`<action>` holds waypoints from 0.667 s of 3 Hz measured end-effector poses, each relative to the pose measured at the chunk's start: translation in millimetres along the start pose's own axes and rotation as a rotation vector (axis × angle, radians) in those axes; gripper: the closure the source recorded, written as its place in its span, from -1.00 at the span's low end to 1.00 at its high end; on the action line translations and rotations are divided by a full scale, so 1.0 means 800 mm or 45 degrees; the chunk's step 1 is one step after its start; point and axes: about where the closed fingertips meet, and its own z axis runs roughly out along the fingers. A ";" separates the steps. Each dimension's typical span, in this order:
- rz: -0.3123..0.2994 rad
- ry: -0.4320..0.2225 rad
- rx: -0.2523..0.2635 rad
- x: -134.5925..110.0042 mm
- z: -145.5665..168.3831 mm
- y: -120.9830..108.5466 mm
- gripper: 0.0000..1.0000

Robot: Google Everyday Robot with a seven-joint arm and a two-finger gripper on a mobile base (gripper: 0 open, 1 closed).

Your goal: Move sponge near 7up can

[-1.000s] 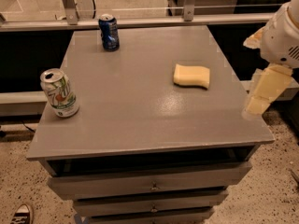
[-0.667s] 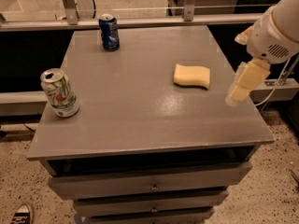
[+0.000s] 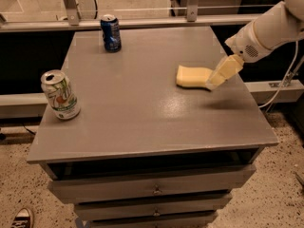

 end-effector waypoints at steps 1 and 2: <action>0.096 -0.058 -0.040 0.006 0.038 -0.018 -1.00; 0.156 -0.066 -0.107 0.007 0.065 -0.020 -0.70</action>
Offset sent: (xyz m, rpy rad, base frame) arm 0.0422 0.0171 -0.0601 0.1743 0.1699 -0.0473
